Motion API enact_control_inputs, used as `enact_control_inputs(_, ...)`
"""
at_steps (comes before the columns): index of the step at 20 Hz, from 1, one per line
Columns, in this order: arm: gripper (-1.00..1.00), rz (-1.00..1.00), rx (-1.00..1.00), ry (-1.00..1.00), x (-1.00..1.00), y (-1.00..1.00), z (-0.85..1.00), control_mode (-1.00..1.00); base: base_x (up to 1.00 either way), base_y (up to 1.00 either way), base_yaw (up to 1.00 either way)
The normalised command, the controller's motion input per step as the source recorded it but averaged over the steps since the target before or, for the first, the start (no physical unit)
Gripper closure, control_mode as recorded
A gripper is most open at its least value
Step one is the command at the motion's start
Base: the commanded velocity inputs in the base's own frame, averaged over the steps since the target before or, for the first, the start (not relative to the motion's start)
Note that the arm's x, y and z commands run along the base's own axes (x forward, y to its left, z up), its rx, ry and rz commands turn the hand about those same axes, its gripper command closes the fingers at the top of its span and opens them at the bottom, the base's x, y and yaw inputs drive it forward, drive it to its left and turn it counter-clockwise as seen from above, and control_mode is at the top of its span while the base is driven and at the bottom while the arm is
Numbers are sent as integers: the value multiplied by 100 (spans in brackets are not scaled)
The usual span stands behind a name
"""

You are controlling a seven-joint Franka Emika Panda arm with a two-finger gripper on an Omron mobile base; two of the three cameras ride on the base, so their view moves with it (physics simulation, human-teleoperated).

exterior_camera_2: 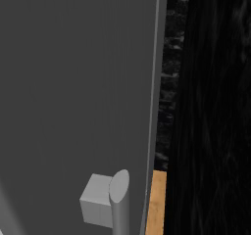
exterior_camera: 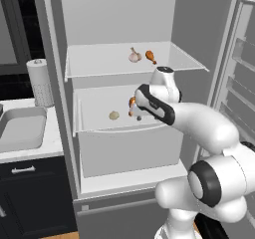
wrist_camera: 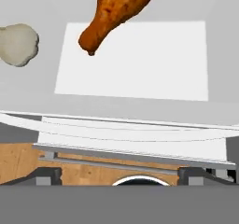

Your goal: Place one garlic and one chicken drumstick in each tupperware on the nearby counter, to pack two identical lunches.

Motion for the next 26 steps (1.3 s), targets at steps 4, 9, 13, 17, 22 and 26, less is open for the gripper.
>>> enact_control_inputs(4, -100, 0, 0, -20, 30, 63, 0, -100, 0, 0, 0)
enact_control_inputs(9, -100, 0, -2, -3, 54, 27, 0, -100, 0, 0, 0)
enact_control_inputs(13, -100, 0, -5, 0, 25, 14, 0, -100, 0, 0, 0)
enact_control_inputs(17, -100, -2, -5, 0, 13, 1, -14, -100, 0, 0, 0)
enact_control_inputs(22, -100, -9, -2, 0, 4, 0, -22, -100, 0, 0, 0)
enact_control_inputs(26, -100, -12, -5, -9, 2, 0, -9, -100, 0, 0, 0)
